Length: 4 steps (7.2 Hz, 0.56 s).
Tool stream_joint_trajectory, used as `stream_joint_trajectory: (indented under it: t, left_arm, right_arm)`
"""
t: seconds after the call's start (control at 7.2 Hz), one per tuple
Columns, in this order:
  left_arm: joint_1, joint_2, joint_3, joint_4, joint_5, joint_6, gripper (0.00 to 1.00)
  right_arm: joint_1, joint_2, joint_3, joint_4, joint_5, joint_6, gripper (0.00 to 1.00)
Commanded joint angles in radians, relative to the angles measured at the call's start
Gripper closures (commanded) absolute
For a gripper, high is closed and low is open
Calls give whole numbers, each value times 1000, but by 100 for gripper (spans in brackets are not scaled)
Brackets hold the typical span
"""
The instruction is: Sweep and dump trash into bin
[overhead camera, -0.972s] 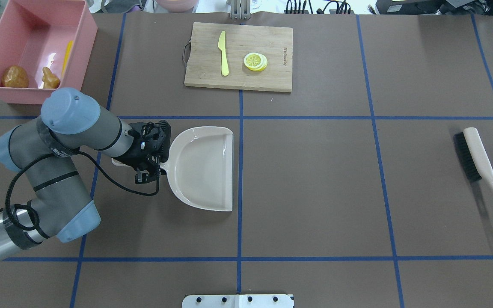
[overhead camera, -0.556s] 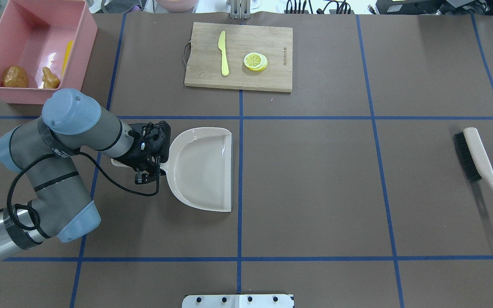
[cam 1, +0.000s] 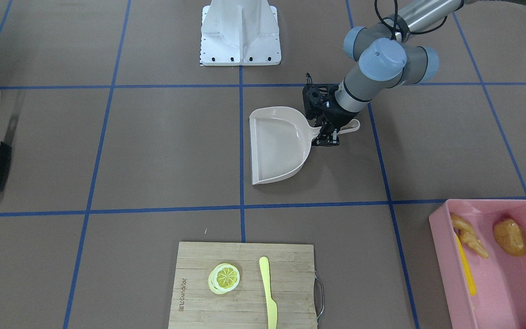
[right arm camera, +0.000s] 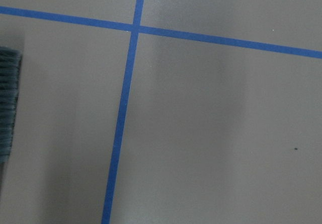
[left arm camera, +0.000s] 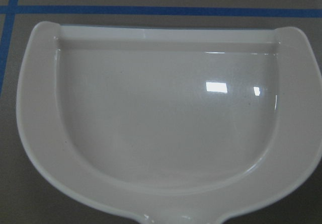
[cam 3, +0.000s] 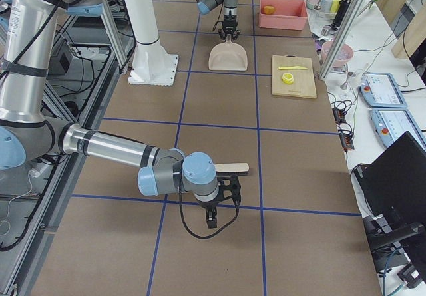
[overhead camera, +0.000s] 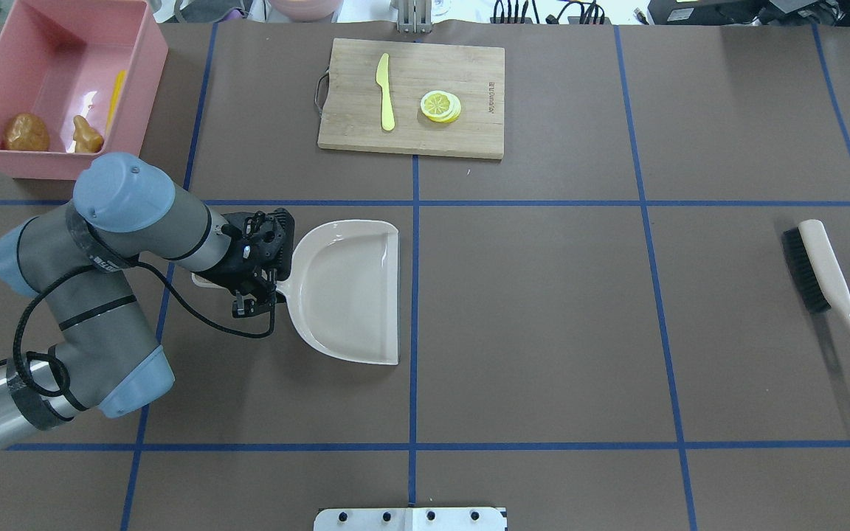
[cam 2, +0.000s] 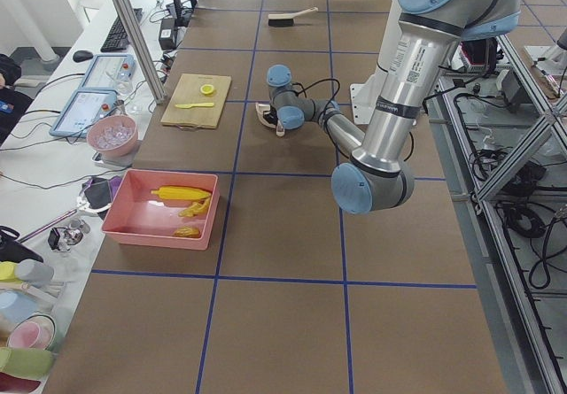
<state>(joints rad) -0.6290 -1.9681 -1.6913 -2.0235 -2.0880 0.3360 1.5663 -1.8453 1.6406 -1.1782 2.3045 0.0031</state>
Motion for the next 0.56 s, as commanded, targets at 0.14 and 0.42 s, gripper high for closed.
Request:
stream_joint_trajectory:
  t: [0.14,0.42]
  left_arm:
    - [-1,11,-11,0,-1,-3,26]
    - [-11,17,-40,2,-1,1,1]
  right_arm:
    - [0,55,19,-47,42,6,0]
    - [-35,146,158,-366,43,122,0]
